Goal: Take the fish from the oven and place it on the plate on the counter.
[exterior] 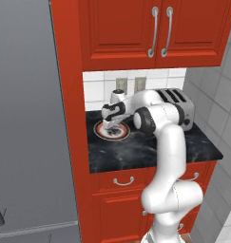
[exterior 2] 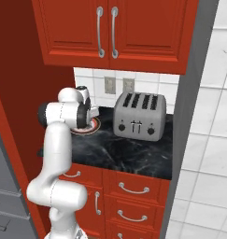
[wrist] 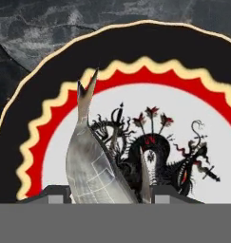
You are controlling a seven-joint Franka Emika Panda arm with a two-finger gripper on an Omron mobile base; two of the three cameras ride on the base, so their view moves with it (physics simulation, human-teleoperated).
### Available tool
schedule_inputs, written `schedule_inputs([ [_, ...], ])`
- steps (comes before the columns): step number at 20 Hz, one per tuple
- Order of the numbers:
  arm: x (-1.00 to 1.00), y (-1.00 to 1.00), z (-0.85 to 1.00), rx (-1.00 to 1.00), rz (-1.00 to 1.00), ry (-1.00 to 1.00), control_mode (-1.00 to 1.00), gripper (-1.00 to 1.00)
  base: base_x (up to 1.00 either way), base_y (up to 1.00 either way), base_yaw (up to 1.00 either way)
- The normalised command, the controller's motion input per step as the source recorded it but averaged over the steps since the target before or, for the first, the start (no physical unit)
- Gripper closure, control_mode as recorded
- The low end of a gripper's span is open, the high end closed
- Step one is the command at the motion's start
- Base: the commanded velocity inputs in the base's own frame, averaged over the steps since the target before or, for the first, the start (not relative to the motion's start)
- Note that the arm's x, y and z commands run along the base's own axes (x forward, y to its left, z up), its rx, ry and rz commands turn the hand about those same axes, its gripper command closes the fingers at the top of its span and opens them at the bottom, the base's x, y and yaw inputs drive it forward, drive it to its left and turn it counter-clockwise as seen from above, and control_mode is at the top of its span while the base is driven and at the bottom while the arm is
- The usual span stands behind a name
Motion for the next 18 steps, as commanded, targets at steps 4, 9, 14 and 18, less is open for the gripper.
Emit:
schedule_inputs([
  [4,0.13,0.12,0.0,0.0,0.01,-0.05,-1.0,1.0,0.0,0.0,0.0],
  [9,-0.01,0.06,0.01,0.0,0.01,-0.02,-1.0,1.0,0.0,0.0,0.0],
  [14,-0.35,0.01,0.01,0.0,0.0,0.0,-1.0,1.0,0.0,0.0,0.0],
  [18,-0.22,0.0,0.0,0.0,0.0,0.0,-1.0,1.0,0.0,0.0,0.0],
])
